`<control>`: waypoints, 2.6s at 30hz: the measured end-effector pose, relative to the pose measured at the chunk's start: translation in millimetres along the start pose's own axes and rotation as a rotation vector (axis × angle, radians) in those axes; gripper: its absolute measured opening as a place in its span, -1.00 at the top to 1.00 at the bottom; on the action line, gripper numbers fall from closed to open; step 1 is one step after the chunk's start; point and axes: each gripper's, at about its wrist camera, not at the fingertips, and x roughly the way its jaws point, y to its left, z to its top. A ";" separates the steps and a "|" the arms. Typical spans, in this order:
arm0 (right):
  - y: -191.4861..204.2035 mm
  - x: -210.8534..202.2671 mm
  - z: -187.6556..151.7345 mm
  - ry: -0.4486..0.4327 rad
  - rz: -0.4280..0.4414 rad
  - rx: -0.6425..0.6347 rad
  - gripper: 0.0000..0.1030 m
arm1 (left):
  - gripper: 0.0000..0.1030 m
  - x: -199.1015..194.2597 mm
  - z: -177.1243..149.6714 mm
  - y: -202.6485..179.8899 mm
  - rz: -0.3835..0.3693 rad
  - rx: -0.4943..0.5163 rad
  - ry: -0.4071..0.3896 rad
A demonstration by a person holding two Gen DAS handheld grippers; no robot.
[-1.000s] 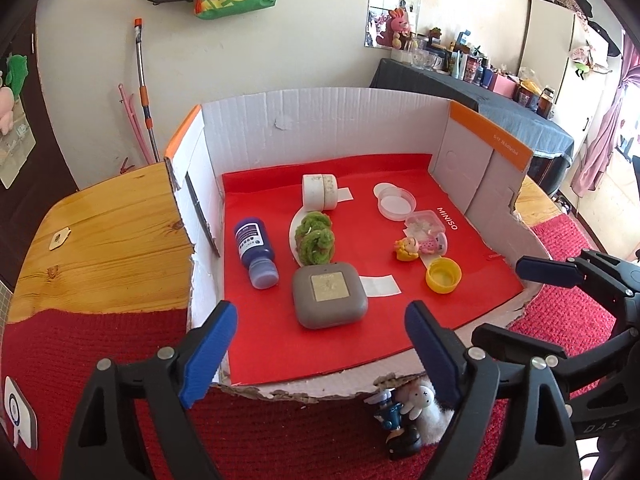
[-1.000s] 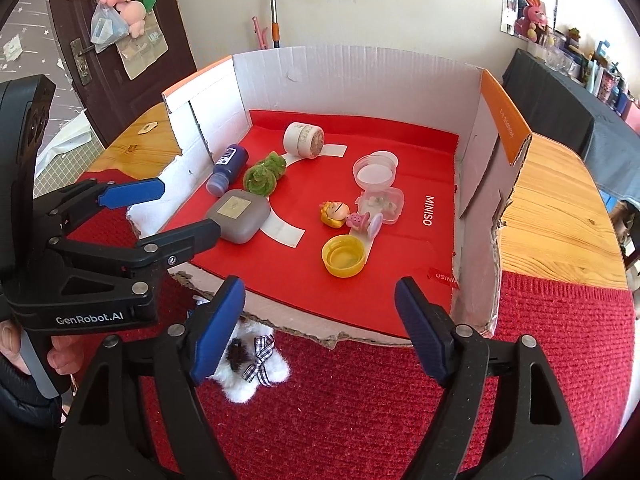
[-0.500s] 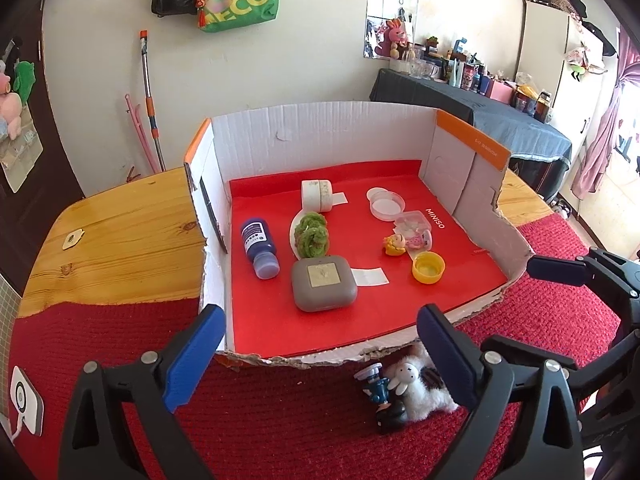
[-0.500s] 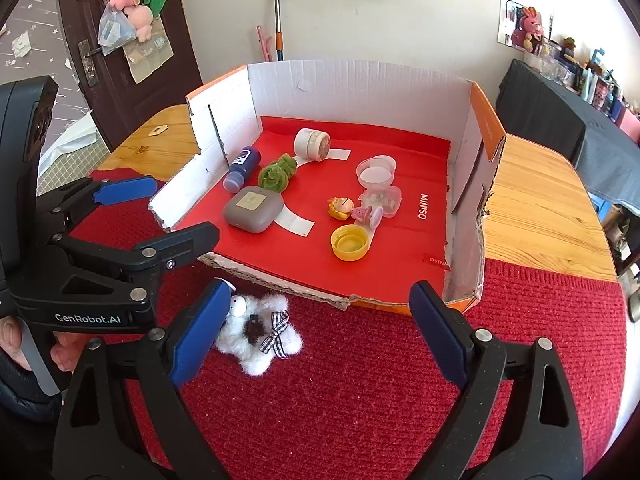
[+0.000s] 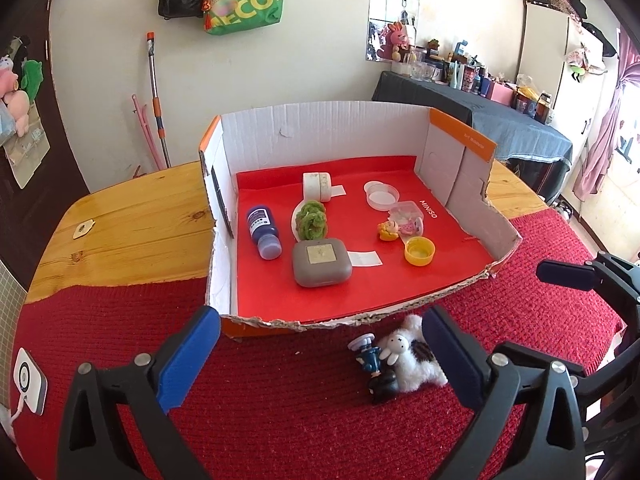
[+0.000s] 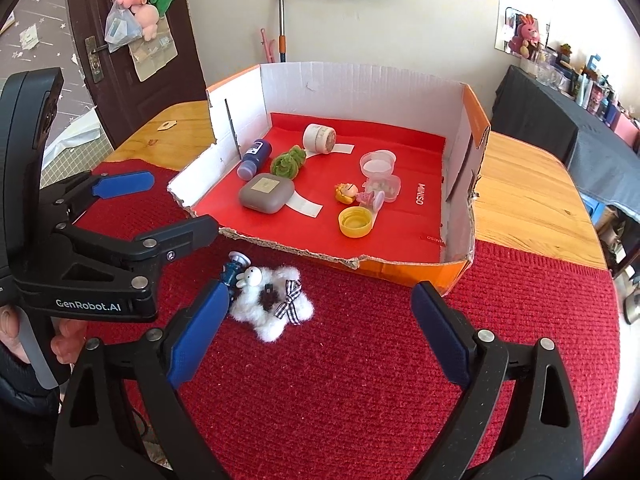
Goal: Organize objects
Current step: 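Withdraw both open grippers from the box toward the blue figure and white plush, then grasp the blue figure with the left gripper while the right gripper grasps the white plush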
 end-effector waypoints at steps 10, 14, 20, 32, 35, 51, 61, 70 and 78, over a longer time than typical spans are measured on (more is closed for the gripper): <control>6.7 -6.2 -16.0 0.003 -0.002 -0.010 -0.82 | -0.99 -3.0 -15.0 -2.9 0.005 -0.005 0.013; 8.5 -4.6 -23.0 0.012 -0.004 -0.013 -0.82 | -0.99 1.4 -23.4 -4.3 0.001 -0.005 0.032; 9.6 -1.0 -30.0 0.014 -0.011 -0.022 -0.70 | -0.72 10.0 -29.7 -4.5 -0.022 -0.008 0.063; 16.7 24.8 -36.9 0.077 0.029 -0.044 -0.18 | -0.28 24.9 -38.5 -9.3 -0.084 -0.004 0.118; 17.6 30.0 -37.7 0.086 0.039 -0.043 -0.18 | -0.29 29.2 -41.0 -10.5 -0.089 -0.004 0.130; 27.6 54.5 -31.9 0.113 0.075 -0.069 -0.19 | -0.22 39.4 -45.3 13.5 -0.043 -0.039 0.146; 30.7 63.7 -26.6 0.103 0.070 -0.105 -0.03 | 0.51 41.3 -43.7 5.8 -0.082 -0.009 0.138; 23.7 56.0 -26.5 0.086 0.099 -0.065 0.24 | 0.52 38.5 -44.1 4.3 -0.091 -0.021 0.134; 24.3 43.5 -22.6 0.055 0.129 -0.050 0.59 | 0.52 34.7 -43.7 1.3 -0.093 -0.018 0.123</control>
